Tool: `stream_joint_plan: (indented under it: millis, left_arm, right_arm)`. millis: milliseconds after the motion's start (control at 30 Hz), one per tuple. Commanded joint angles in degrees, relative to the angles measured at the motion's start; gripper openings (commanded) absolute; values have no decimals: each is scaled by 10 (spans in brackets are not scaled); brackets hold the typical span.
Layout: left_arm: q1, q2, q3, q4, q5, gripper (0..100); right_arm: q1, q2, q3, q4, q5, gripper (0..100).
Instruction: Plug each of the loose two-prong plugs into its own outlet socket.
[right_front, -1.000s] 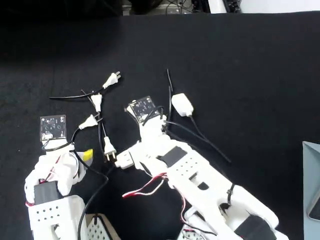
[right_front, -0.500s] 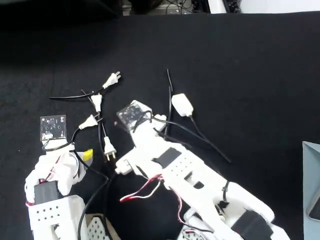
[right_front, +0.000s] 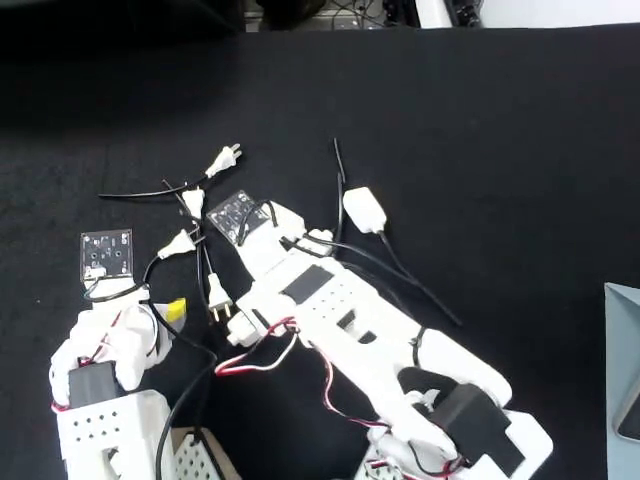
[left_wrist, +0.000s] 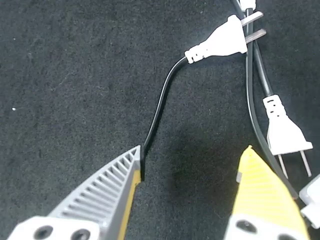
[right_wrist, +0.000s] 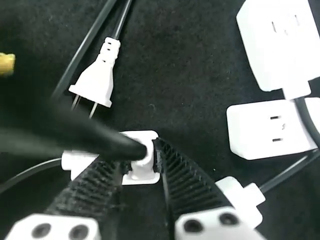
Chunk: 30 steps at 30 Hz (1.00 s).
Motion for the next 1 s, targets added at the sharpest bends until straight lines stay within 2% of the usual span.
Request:
stream_joint_plan:
  millis: [0,133,300,433,567,733,833,967]
  left_arm:
    - [-7,-4,-5,3,2,303]
    - [-7,-5,0,1,2,303]
    - [-7,-5,0,-1,2,303]
    - [-7,-6,0,-1,2,303]
    - [-7,-6,0,-1,2,303]
    - [-7,-6,0,-1,2,303]
    - [-7,-6,0,-1,2,303]
    - [-7,-6,0,-1,2,303]
  right_arm:
    - [-7,7,0,14,6,12]
    - [29,-68,0,14,6,12]
    - [111,-177,-31,13,5,12]
    - [166,-204,-77,12,5,13]
    - [226,-179,-125,-6,2,15]
    - [311,-102,-151,-120,4,15]
    - [348,-36,-175,-176,4,15]
    - [381,52,-232,-195,1,16]
